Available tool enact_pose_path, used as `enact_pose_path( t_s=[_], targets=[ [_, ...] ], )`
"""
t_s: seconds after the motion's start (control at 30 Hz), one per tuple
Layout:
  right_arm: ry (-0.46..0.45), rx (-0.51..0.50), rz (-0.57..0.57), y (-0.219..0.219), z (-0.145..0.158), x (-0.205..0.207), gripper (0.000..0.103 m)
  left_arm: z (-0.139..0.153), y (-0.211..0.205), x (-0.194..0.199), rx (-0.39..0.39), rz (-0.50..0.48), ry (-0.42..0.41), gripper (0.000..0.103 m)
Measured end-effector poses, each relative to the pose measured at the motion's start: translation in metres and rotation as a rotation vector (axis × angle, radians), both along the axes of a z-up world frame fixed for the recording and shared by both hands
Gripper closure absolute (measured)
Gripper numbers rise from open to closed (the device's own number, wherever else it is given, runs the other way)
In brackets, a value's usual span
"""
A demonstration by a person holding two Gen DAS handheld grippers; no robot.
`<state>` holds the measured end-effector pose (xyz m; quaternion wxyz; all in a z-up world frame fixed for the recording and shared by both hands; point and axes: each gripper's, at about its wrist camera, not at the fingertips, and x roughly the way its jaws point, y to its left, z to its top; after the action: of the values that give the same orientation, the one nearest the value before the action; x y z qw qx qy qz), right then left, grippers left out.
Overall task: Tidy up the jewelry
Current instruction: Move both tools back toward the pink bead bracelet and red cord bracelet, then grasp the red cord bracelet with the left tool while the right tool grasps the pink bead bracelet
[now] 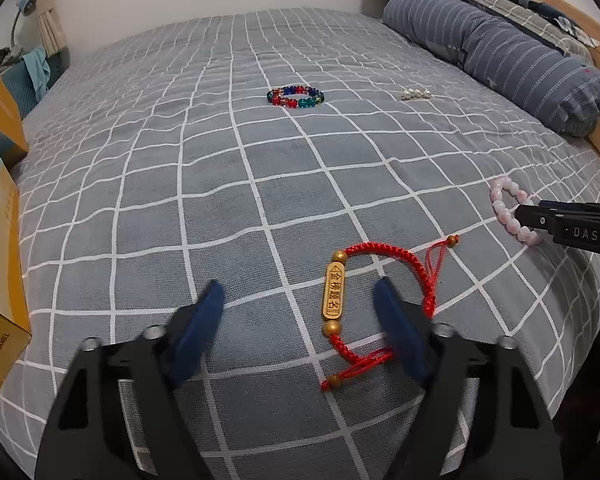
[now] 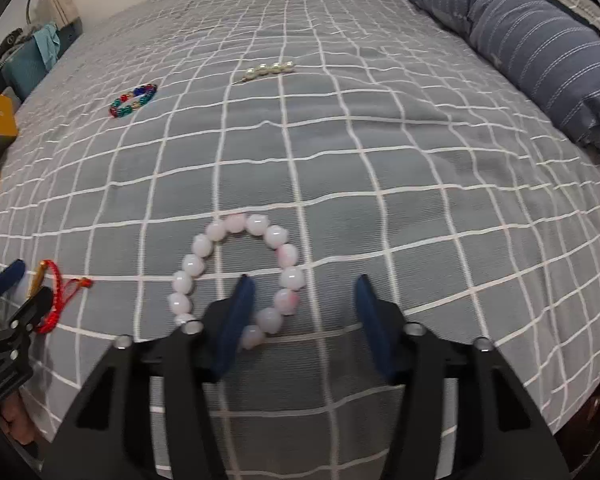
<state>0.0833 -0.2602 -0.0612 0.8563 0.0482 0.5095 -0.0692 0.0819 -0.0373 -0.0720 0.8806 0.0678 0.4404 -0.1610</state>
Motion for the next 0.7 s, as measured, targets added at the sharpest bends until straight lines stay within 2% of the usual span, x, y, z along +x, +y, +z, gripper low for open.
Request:
enact_pose_path(
  t_s=[0.07, 0.1, 0.17, 0.2, 0.23, 0.27, 0.43, 0.7],
  targets=[
    [-0.002, -0.007, 0.003, 0.002, 0.001, 0.0, 0.067, 0.0, -0.001, 0.001, -0.012, -0.007, 0.011, 0.055],
    [-0.002, -0.006, 0.006, 0.003, 0.001, 0.001, 0.069, 0.0, 0.0, 0.001, -0.014, -0.008, 0.015, 0.059],
    [-0.001, 0.002, 0.004, 0.003, 0.001, 0.001, 0.077, 0.001, 0.001, 0.001, -0.017, -0.007, 0.027, 0.076],
    [-0.001, 0.005, 0.002, 0.003, 0.001, 0.001, 0.08, 0.001, 0.002, 0.001, -0.019, -0.005, 0.035, 0.08],
    [-0.002, 0.004, 0.0, 0.003, 0.001, 0.001, 0.085, 0.002, 0.001, 0.001, -0.018, -0.003, 0.039, 0.09],
    [-0.001, -0.004, -0.005, 0.002, 0.002, 0.001, 0.088, 0.002, 0.002, 0.002, -0.019, -0.002, 0.046, 0.095],
    [-0.008, 0.015, -0.017, -0.003, 0.005, -0.001, 0.091, 0.007, 0.005, 0.002, -0.04, 0.008, 0.064, 0.095],
    [-0.035, 0.029, -0.012, -0.001, 0.017, -0.005, 0.091, 0.022, 0.006, -0.001, -0.044, 0.009, 0.049, 0.095]
  ],
)
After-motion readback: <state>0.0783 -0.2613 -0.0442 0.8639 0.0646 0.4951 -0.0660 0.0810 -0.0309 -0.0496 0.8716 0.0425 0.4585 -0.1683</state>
